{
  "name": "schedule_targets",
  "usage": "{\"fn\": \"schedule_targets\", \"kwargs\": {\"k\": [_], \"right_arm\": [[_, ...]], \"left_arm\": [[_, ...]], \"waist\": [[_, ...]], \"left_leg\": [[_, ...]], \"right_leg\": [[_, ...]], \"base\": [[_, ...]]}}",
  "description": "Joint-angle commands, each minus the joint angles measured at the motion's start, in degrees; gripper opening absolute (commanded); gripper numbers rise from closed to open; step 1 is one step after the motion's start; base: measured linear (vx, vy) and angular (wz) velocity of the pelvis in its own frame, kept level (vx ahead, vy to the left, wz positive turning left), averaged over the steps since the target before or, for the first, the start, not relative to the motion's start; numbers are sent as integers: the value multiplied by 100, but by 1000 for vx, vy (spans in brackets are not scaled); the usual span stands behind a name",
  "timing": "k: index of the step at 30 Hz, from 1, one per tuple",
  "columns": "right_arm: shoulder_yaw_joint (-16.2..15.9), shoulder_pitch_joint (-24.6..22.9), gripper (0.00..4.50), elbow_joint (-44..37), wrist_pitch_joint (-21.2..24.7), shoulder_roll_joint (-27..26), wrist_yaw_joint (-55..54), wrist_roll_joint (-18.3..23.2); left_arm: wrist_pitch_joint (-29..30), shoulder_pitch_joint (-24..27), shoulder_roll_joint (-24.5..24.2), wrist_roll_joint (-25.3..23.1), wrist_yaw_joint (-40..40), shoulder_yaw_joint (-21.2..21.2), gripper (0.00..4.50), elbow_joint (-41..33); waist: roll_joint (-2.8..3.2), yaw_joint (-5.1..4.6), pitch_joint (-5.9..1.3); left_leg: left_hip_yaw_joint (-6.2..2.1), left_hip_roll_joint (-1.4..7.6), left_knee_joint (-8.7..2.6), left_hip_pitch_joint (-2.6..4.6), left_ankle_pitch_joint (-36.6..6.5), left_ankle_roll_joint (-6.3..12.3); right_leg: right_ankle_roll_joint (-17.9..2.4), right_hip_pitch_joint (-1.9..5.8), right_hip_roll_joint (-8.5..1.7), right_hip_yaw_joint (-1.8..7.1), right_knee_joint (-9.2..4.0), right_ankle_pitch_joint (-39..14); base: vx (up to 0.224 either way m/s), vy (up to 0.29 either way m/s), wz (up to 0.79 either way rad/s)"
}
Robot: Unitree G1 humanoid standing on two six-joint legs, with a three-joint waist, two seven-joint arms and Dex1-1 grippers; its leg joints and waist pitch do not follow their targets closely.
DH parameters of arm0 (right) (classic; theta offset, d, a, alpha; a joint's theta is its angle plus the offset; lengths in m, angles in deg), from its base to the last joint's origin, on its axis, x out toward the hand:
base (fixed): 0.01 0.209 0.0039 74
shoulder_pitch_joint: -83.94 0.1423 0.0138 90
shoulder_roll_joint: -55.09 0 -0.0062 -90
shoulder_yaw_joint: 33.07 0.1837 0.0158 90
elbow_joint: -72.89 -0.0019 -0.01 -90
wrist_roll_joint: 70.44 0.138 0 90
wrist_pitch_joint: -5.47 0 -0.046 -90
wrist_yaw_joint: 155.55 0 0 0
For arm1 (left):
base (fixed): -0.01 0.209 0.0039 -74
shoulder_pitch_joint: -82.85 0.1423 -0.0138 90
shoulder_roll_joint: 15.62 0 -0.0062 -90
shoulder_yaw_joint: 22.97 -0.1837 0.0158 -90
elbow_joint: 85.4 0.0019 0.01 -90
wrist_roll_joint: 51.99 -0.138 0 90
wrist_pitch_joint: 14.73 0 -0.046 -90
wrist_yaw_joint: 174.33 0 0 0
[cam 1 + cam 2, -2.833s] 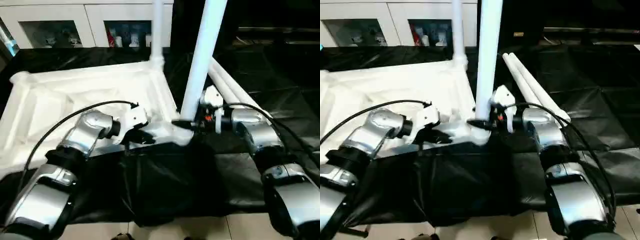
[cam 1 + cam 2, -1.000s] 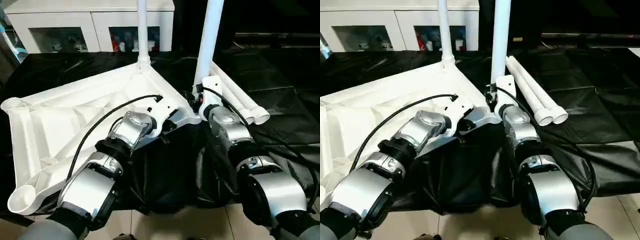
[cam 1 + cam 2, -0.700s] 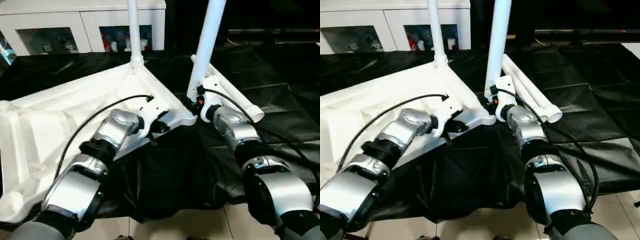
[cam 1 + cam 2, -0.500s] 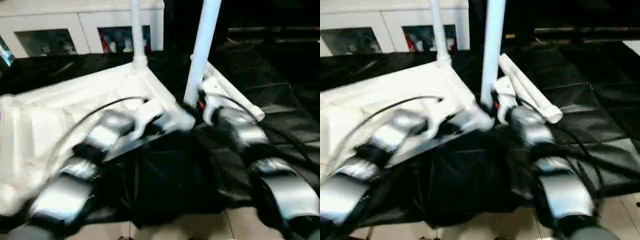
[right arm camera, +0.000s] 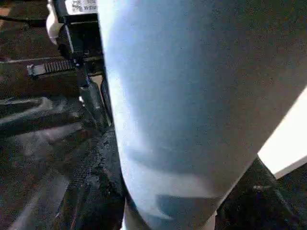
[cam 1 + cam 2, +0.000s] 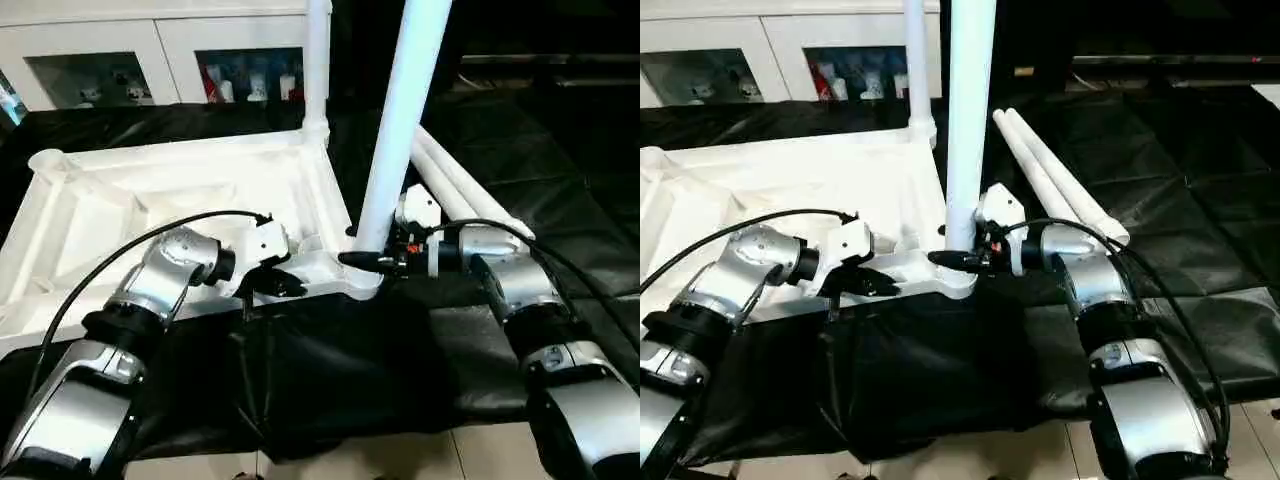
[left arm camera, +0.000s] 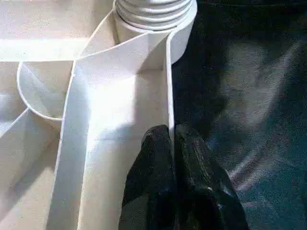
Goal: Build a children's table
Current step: Rotate leg to tighten
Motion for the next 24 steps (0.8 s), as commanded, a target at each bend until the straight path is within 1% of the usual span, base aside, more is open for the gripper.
{"fn": "schedule_targets", "kwargs": {"k": [1, 3, 5, 6, 7, 8, 9, 10, 11, 12, 13, 14, 15, 16, 17, 18, 19, 20, 21, 22, 24], "right_arm": [[-548, -679, 190, 795, 434, 78, -303, -650], [-424, -621, 190, 914, 474, -30, -834, -616], [-219, -529, 190, 1123, 591, -210, -1639, -565], [-96, -482, 190, 1234, 670, -319, -2062, -529], [-34, -451, 190, 1302, 725, -379, -2320, -515], [-15, -441, 190, 1322, 742, -397, -2397, -511], [56, -404, 190, 1403, 830, -471, -2724, -500], [137, -358, 190, 1515, 920, -555, -3122, -488], [210, -308, 190, 1646, 1003, -644, -3562, -478], [255, -275, 190, 1743, 1033, -716, -3867, -470], [311, -229, 190, 1871, 1041, -825, -4278, -450], [354, -203, 190, 1940, 1049, -893, -4498, -423], [448, -159, 190, 2057, 1070, -1021, -4862, -350], [523, -118, 190, 2153, 1084, -1137, -5120, -272], [572, -87, 190, 2222, 1103, -1226, -5297, -219], [605, -50, 190, 2291, 1136, -1340, -5506, -181], [602, -20, 190, 2333, 1152, -1433, -5611, -173], [585, 1, 190, 2353, 1175, -1494, -5651, -181], [578, 36, 190, 2382, 1197, -1554, -5694, -179], [572, 74, 190, 2422, 1208, -1603, -5730, -171], [565, 118, 190, 2458, 1239, -1643, -5749, -164]], "left_arm": [[-125, -34, -74, 212, -273, 96, 0, -303], [-8, -21, -21, 266, -197, 155, 0, -375], [152, -2, 58, 285, -10, 199, 0, -459], [235, -4, 114, 262, 134, 211, 0, -460], [283, -18, 151, 223, 245, 210, 0, -441], [298, -23, 163, 212, 279, 210, 0, -435], [367, -46, 222, 158, 448, 216, 0, -402], [532, -86, 315, 112, 678, 242, 0, -364], [753, -150, 445, 53, 984, 281, 0, -303], [918, -211, 559, -8, 1280, 318, 0, -238], [1193, -309, 742, -103, 1753, 383, 0, -138], [1366, -368, 872, -141, 2088, 450, 0, -67], [1684, -467, 1129, -172, 2729, 608, 0, 65], [1906, -512, 1349, -163, 3153, 701, 0, 135], [2037, -522, 1508, -159, 3397, 733, 0, 162], [2155, -489, 1700, -177, 3593, 706, 0, 139], [2228, -454, 1859, -195, 3706, 663, 0, 107], [2269, -427, 1964, -212, 3762, 621, 0, 75], [2294, -410, 2058, -248, 3772, 557, 0, 50], [2332, -393, 2116, -272, 3775, 511, 0, -3], [2342, -385, 2152, -281, 3752, 475, 0, -54]], "waist": [[55, 13, -259], [59, 9, -256], [56, -36, -212], [56, -50, -209], [61, -78, -185], [56, -96, -174], [58, -103, -173], [74, -127, -150], [61, -136, -142], [104, -121, -140], [84, -127, -141], [92, -128, -131], [111, -139, -127], [82, -112, -135], [78, -111, -129], [103, -68, -112], [96, -74, -105], [88, -73, -109], [92, -74, -108], [100, -73, -117], [94, -79, -121]], "left_leg": [[-91, 303, -295, 32, -506, 612], [-91, 301, -297, 28, -491, 588], [-103, 304, -350, 10, -843, 388], [-102, 300, -357, 17, -951, 321], [-117, 301, -384, 25, -1208, 202], [-123, 297, -398, 22, -1311, 146], [-134, 290, -404, 23, -1398, 104], [-148, 292, -430, 45, -1600, -6], [-150, 287, -439, 57, -1670, -43], [-161, 272, -435, 100, -1844, -90], [-145, 270, -427, 116, -1861, -107], [-152, 272, -441, 119, -1886, -153], [-136, 260, -431, 137, -1977, -191], [-135, 242, -416, 180, -2044, -183], [-124, 238, -410, 186, -2061, -158], [-130, 223, -404, 208, -2165, -87], [-130, 221, -406, 212, -2235, -71], [-166, 213, -426, 155, -2208, -33], [-172, 219, -443, 138, -2204, -15], [-179, 219, -452, 139, -2246, 5], [-183, 215, -459, 120, -2263, 27]], "right_leg": [[-1679, 245, -394, 262, -220, 267], [-1680, 241, -391, 262, -217, 273], [-1607, 235, -407, 275, -266, -291], [-1576, 227, -411, 285, -285, -474], [-1507, 207, -427, 299, -328, -944], [-1456, 205, -425, 301, -349, -1174], [-1397, 203, -428, 302, -366, -1370], [-1265, 163, -429, 322, -408, -1773], [-1220, 156, -424, 322, -427, -1909], [-1133, 126, -436, 328, -464, -2209], [-1111, 112, -433, 341, -481, -2204], [-1101, 99, -413, 342, -478, -2148], [-1093, 82, -391, 343, -474, -2161], [-1075, 61, -390, 338, -507, -2275], [-1081, 47, -390, 347, -518, -2296], [-1012, 23, -399, 338, -565, -2536], [-971, 12, -396, 332, -583, -2643], [-875, 58, -400, 308, -577, -2731], [-825, 65, -397, 305, -585, -2750], [-749, 47, -388, 306, -587, -2696], [-727, 48, -386, 302, -587, -2631]], "base": [[0, 0, 0], [0, 0, 0], [0, 0, 0], [0, 0, 0], [0, 0, 0], [0, 0, 0], [0, 0, 0], [0, 0, 0], [0, 0, 0], [0, 0, 0], [0, 0, 0], [0, 0, 0], [0, 0, 0], [0, 0, 0], [0, 0, 0], [0, 0, 0], [0, 0, 0], [0, 0, 0], [0, 0, 0], [0, 0, 0], [0, 0, 0]]}}
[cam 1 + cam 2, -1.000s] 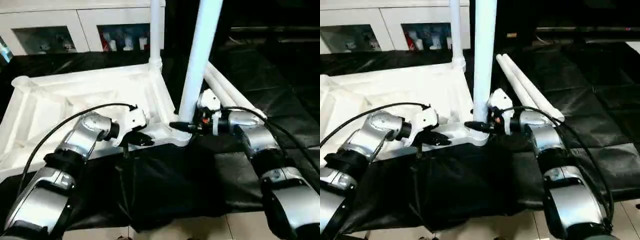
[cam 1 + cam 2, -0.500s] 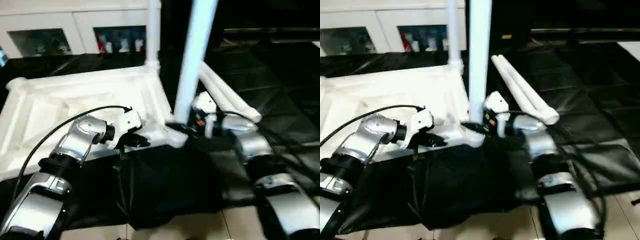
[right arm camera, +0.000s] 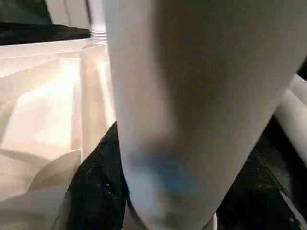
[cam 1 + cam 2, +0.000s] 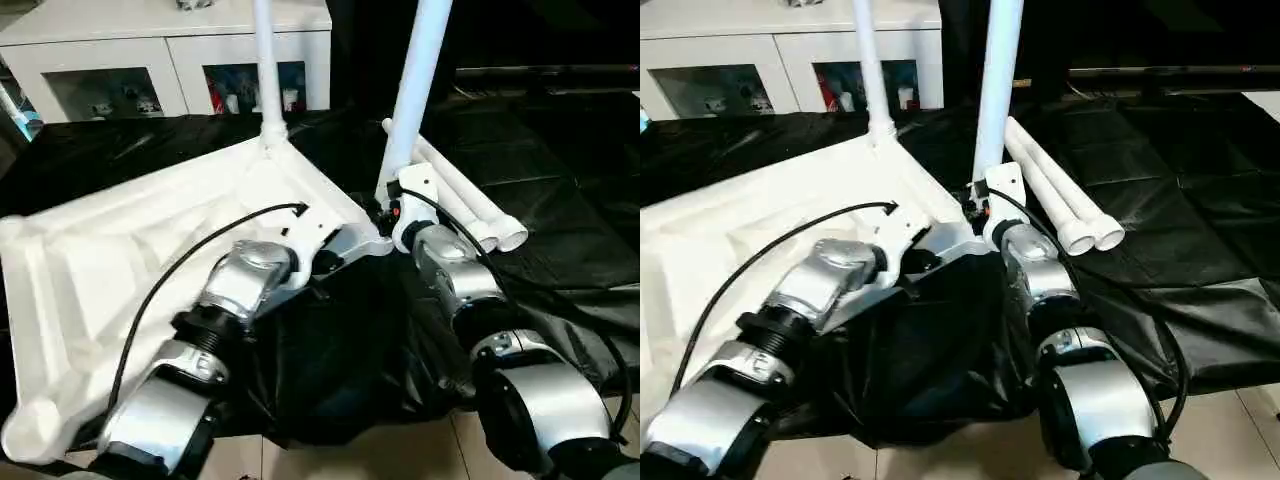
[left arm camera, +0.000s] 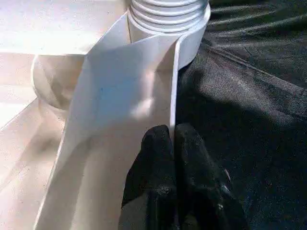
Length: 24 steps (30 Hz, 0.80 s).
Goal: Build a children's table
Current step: Rotate leg to tighten
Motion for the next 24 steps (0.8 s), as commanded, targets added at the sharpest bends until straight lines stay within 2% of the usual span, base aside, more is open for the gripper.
{"fn": "schedule_targets", "kwargs": {"k": [1, 9, 10, 12, 15, 16, 17, 19, 21, 22, 23, 24], "right_arm": [[-215, -576, 190, 1021, 907, -370, 110, -136], [-174, -470, 190, 1162, 865, -382, 282, -189], [-94, -435, 225, 1150, 826, -377, 386, -97], [-61, -413, 260, 1137, 797, -372, 451, -63], [56, -296, 269, 1084, 640, -309, 598, 21], [73, -282, 269, 1073, 607, -297, 612, 29], [97, -264, 286, 1048, 558, -283, 667, 57], [140, -219, 312, 989, 470, -240, 814, 114], [165, -188, 312, 906, 365, -191, 1022, 151], [172, -180, 337, 869, 338, -168, 1092, 158], [168, -174, 337, 817, 317, -139, 1200, 166], [159, -174, 355, 760, 286, -106, 1360, 171]], "left_arm": [[4, -58, 163, 12, 260, -23, 0, -131], [86, -21, 29, 6, 156, -47, 0, -287], [36, -14, 4, -2, 113, -49, 0, -301], [-9, -11, -9, 9, 65, -56, 0, -313], [-204, 61, -109, 53, -121, -74, 0, -459], [-196, 75, -129, 55, -135, -77, 0, -485], [-288, 96, -166, 52, -191, -99, 0, -510], [-433, 152, -254, 69, -338, -134, 0, -590], [-437, 240, -341, 114, -480, -145, 0, -734], [-423, 279, -378, 129, -539, -154, 0, -796], [-496, 324, -434, 129, -628, -186, 0, -861], [-528, 373, -483, 129, -686, -203, 0, -929]], "waist": [[25, -12, -117], [17, -29, -121], [22, -38, -132], [25, -37, -132], [25, -30, -189], [29, -28, -205], [31, -30, -198], [38, -36, -190], [48, -47, -207], [55, -38, -239], [52, -29, -257], [24, -33, -312]], "left_leg": [[-187, 250, -474, 23, -2278, 100], [-212, 249, -492, 0, -2381, 133], [-215, 251, -494, -8, -2374, 131], [-210, 254, -495, -12, -2340, 138], [-205, 276, -481, -62, -2034, 193], [-179, 277, -462, -65, -1816, 215], [-170, 277, -460, -76, -1761, 234], [-171, 272, -454, -110, -1728, 292], [-173, 290, -444, -123, -1621, 322], [-160, 294, -417, -115, -1432, 344], [-148, 291, -393, -111, -1262, 377], [-137, 284, -341, -136, -857, 514]], "right_leg": [[-765, 18, -366, 256, -577, -2612], [-703, 9, -389, 256, -592, -2741], [-722, 13, -387, 257, -582, -2685], [-748, 10, -386, 259, -582, -2612], [-917, 67, -398, 267, -526, -2109], [-1028, 68, -382, 267, -486, -1744], [-1077, 71, -378, 265, -476, -1638], [-1105, 92, -401, 249, -488, -1744], [-1148, 114, -411, 248, -466, -1633], [-1246, 125, -415, 250, -440, -1360], [-1307, 132, -414, 253, -420, -1095], [-1474, 178, -393, 242, -313, -372]], "base": [[0, 0, 0], [0, 0, 0], [0, 0, 0], [0, 0, 0], [0, 0, 0], [0, 0, 0], [0, 0, 0], [0, 0, 0], [0, 0, 0], [0, 0, 0], [0, 0, 0], [56, -8, 2]]}}
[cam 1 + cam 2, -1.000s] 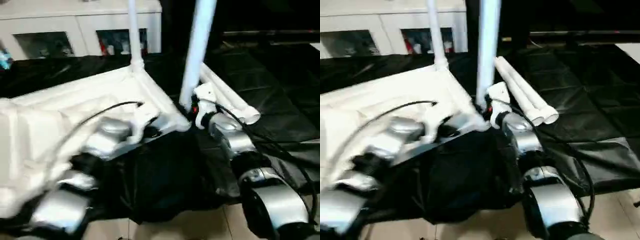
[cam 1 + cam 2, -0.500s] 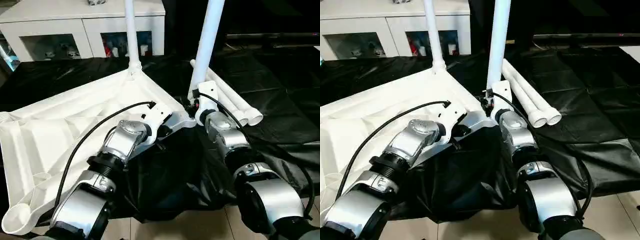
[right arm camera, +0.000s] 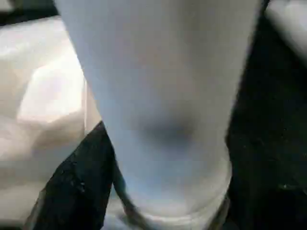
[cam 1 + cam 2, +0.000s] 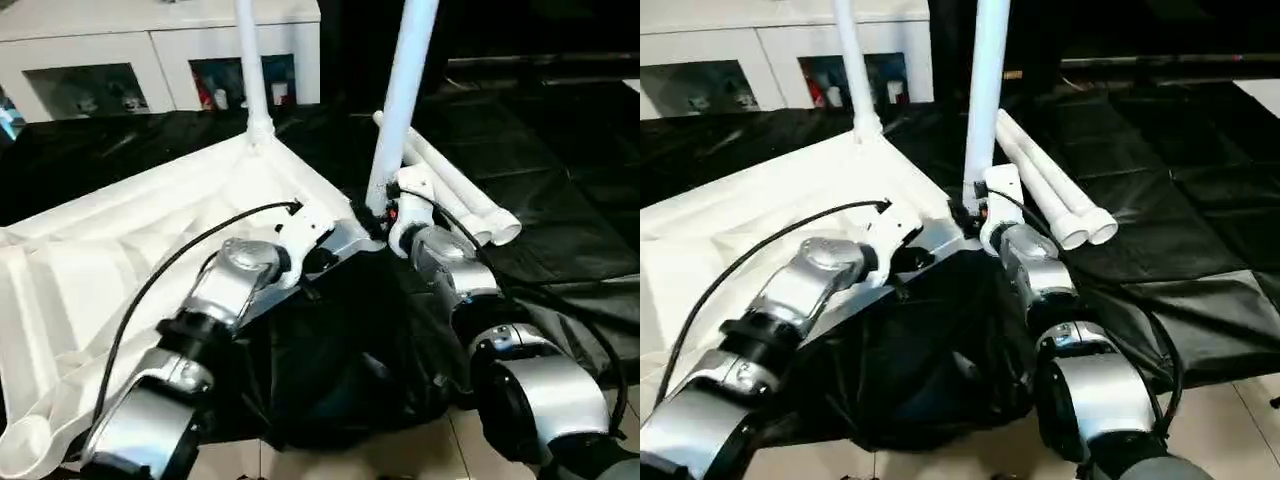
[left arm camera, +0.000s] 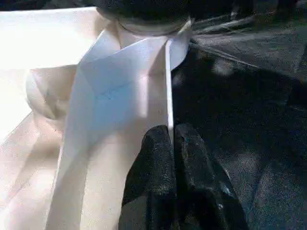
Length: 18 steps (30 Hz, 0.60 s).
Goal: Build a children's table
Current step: Rotate leg to tighten
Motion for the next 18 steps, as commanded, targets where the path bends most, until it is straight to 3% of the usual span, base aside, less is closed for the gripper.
{"fn": "schedule_targets", "kwargs": {"k": [1, 2, 3, 4, 6, 9, 10, 11, 13, 16, 18], "right_arm": [[-169, -208, 358, 305, 254, -137, 469, -15], [-201, -233, 365, 213, 225, -91, 638, -21], [-330, -325, 376, 0, 126, 17, 899, -87], [-440, -404, 388, -177, 34, 111, 1118, -150], [-503, -506, 403, -387, 18, 211, 1337, -138], [-680, -1006, 403, -1392, 36, 608, 2232, 33], [-703, -1090, 403, -1562, 60, 668, 2350, 70], [-732, -1242, 403, -1868, 114, 761, 2549, 138], [-730, -1401, 403, -2190, 160, 875, 2719, 220], [-792, -1748, 403, -2827, 224, 1096, 2978, 305], [-829, -1884, 403, -3047, 229, 1199, 3037, 286]], "left_arm": [[-187, 30, -28, 48, -135, -100, 0, -223], [-311, 80, -82, 54, -223, -120, 0, -273], [-387, 155, -158, 97, -344, -115, 0, -364], [-455, 220, -222, 136, -449, -110, 0, -442], [-525, 280, -271, 185, -546, -97, 0, -509], [-766, 537, -501, 326, -909, -93, 0, -815], [-790, 572, -542, 334, -955, -101, 0, -851], [-814, 642, -623, 344, -1027, -116, 0, -925], [-818, 724, -675, 423, -1126, -85, 0, -1013], [-890, 918, -864, 513, -1387, -144, 0, -1256], [-903, 1002, -935, 559, -1509, -172, 0, -1373]], "waist": [[-10, 28, -333], [-6, 27, -364], [14, 40, -375], [18, 60, -416], [3, 76, -430], [-15, 106, -462], [-13, 148, -431], [7, 162, -445], [10, 176, -409], [12, 202, -406], [21, 203, -417]], "left_leg": [[-130, 287, -327, -33, -659, 600], [-114, 267, -263, -56, -265, 795], [-114, 268, -250, -61, -134, 887], [-102, 256, -158, -76, 356, 1209], [-98, 258, -96, -95, 674, 1440], [-103, 256, -31, -127, 747, 1600], [-97, 279, -47, -130, 523, 1616], [-98, 289, -49, -109, 428, 1577], [-89, 322, -94, -91, 56, 1345], [-95, 336, -112, -72, -99, 1088], [-86, 323, -101, -73, -60, 1072]], "right_leg": [[-1519, 265, -365, 249, -290, -208], [-1655, 284, -357, 239, -215, 425], [-1714, 288, -355, 227, -189, 682], [-1788, 286, -326, 199, -97, 1510], [-1852, 269, -308, 182, -34, 1997], [-1804, 271, -300, 171, 13, 2119], [-1744, 250, -311, 169, -22, 1761], [-1742, 244, -313, 168, -29, 1575], [-1713, 216, -313, 182, -95, 746], [-1648, 221, -307, 207, -111, 419], [-1666, 211, -305, 214, -92, 526]], "base": [[0, 0, 0], [0, 0, 0], [0, 0, 0], [0, 0, 0], [0, 0, 0], [0, 0, 0], [0, 0, 0], [0, 0, 0], [0, 0, 0], [0, 0, 0], [0, 0, 0]]}}
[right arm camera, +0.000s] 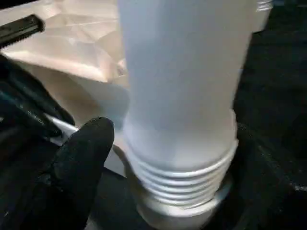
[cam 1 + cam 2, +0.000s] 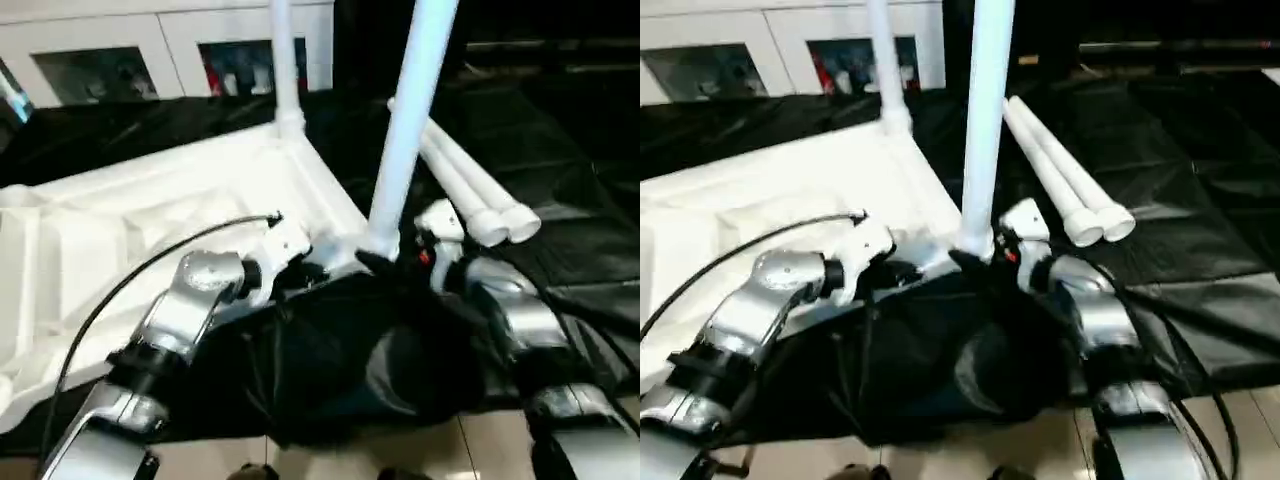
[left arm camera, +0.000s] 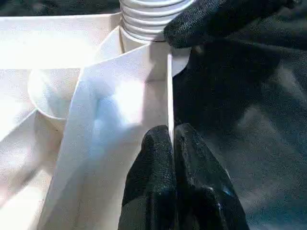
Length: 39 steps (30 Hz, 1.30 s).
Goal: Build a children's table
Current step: Rotate leg to tighten
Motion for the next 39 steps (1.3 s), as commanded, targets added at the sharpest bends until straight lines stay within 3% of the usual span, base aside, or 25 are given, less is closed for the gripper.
{"fn": "schedule_targets", "kwargs": {"k": [1, 10, 18, 22, 30, 39], "right_arm": [[-148, -140, 403, -437, 101, 114, 129, -3], [-153, -571, 403, -1288, 502, 358, 268, 156], [-236, -524, 403, -1073, 431, 376, 221, 32], [-258, -494, 358, -1043, 461, 342, 211, 41], [-365, -400, 290, -851, 344, 281, 194, 11], [-412, -565, 275, -600, 339, 31, -250, -36]], "left_arm": [[-128, 73, -74, 127, -237, -99, 0, -289], [-76, 276, -322, 247, -550, -127, 0, -591], [-43, 292, -365, 271, -569, -123, 0, -632], [-18, 319, -365, 270, -569, -123, 0, -675], [30, 369, -392, 289, -575, -141, 0, -736], [140, 380, -284, 235, -322, -108, 0, -675]], "waist": [[-21, 30, -432], [-20, 37, -422], [-40, 29, -462], [-41, 38, -467], [-56, 34, -464], [-57, 6, -463]], "left_leg": [[-91, 260, -281, 108, -43, 922], [-105, 235, -285, 100, -333, 693], [-106, 203, -224, 82, 46, 864], [-109, 203, -206, 80, 84, 925], [-112, 201, -198, 77, 4, 860], [-111, 193, -190, 71, -84, 812]], "right_leg": [[-1666, 370, -302, 229, -216, 574], [-1496, 379, -311, 250, -242, 139], [-1581, 392, -295, 240, -171, 686], [-1591, 392, -298, 234, -163, 654], [-1573, 394, -296, 239, -158, 453], [-1558, 387, -305, 245, -163, 294]], "base": [[0, 0, 0], [0, 0, 0], [0, 0, 0], [0, 0, 0], [0, 0, 0], [0, 0, 0]]}}
